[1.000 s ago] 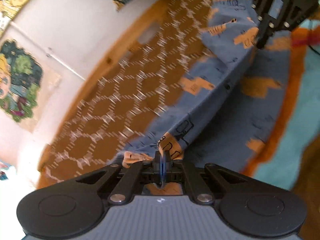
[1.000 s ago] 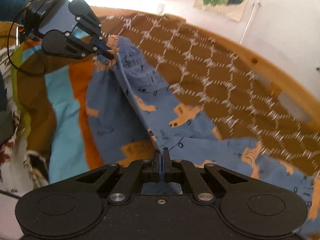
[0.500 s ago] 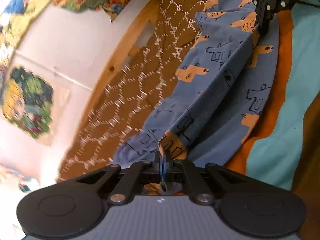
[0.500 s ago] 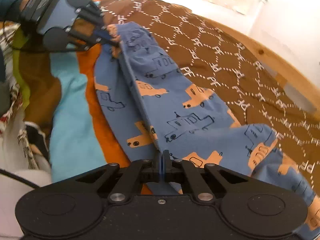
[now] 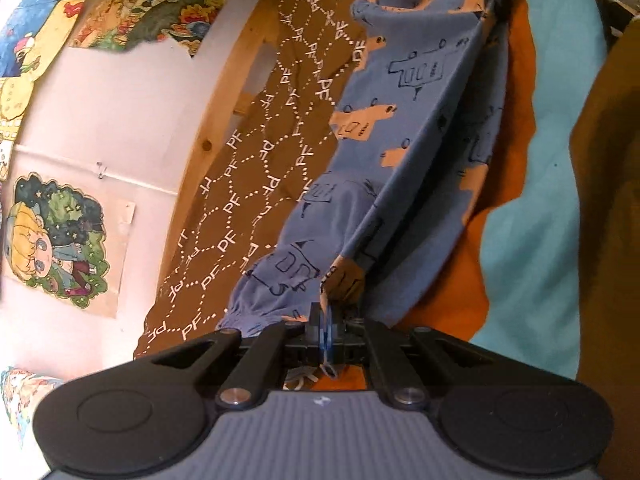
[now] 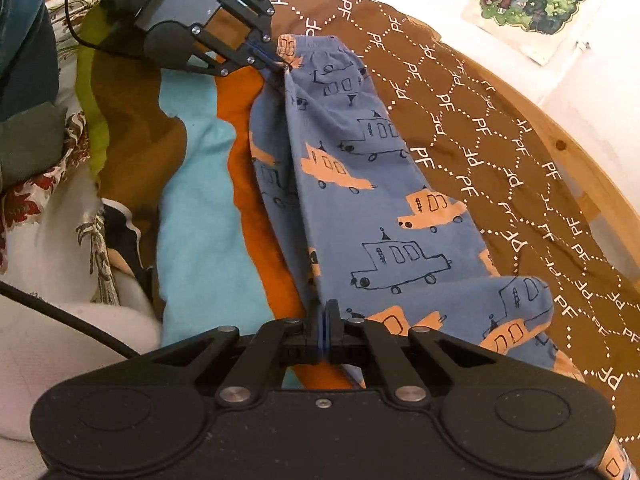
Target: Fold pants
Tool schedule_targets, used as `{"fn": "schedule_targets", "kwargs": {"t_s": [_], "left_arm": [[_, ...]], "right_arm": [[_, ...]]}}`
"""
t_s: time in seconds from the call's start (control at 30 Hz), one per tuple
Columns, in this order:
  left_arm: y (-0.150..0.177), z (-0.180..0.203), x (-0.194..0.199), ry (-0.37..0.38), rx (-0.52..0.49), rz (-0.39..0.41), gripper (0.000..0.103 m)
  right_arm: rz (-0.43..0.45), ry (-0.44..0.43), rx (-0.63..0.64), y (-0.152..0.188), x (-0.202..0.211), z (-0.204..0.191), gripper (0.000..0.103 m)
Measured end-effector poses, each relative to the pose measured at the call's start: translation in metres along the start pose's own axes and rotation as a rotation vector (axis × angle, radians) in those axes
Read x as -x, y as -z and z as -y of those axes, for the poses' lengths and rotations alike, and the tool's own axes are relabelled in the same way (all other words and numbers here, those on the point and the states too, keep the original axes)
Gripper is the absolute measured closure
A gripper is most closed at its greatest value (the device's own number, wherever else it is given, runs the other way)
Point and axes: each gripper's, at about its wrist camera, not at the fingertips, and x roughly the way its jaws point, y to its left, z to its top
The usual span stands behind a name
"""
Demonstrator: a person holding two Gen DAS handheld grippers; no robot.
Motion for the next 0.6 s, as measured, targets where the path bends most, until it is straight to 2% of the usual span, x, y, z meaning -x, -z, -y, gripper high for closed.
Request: {"fn": "schedule_targets", "kwargs": {"t_s": [0.07,0.17,0.2,0.23,0.27,0.3,0.33,0.37,0.47,0.53,0.6], "left_arm": [[0.0,0.0,0.002,0.023,0.002,-0.01,0.101],[0.002,0.003,0.001,0.046,0.016,-0.012,0.095],[0.003,0.002,0.003,0.045,0.039,-0.011,0.083],[0.003,-0.003,0.005,0.049,0.076,0.0,0.058],[0.003,-0.009,0.007,0.053,0.112,0.02,0.044],[0.004,-0.016,0.012,0.055,0.154,0.047,0.026],[0.004,-0.022,0.017,0.059,0.195,0.076,0.018],[0.004,-0.029,0.023,0.065,0.244,0.104,0.016],[-0.001,-0.049,0.026,0.101,0.404,0.13,0.013],[-0.01,-0.061,0.02,0.138,0.51,0.139,0.009],[-0.026,-0.069,0.009,0.198,0.639,0.138,0.003]], "right_arm": [[-0.002,-0.003,0.002,-0.001,0.001,0.0,0.103],[-0.027,-0.008,-0.004,0.002,-0.005,-0.001,0.101],[-0.019,-0.003,-0.026,0.003,-0.005,0.001,0.096],[-0.015,0.008,-0.05,0.004,-0.004,0.004,0.084],[-0.011,0.025,-0.082,0.006,-0.001,0.008,0.067],[-0.001,0.04,-0.122,0.009,0.005,0.014,0.057],[0.012,0.051,-0.169,0.012,0.01,0.022,0.039],[0.019,0.067,-0.223,0.017,0.015,0.029,0.027],[0.014,0.186,-0.419,0.04,0.031,0.05,0.022],[0.018,0.258,-0.619,0.059,0.046,0.067,0.017],[0.048,0.32,-0.845,0.082,0.064,0.083,0.007]]}}
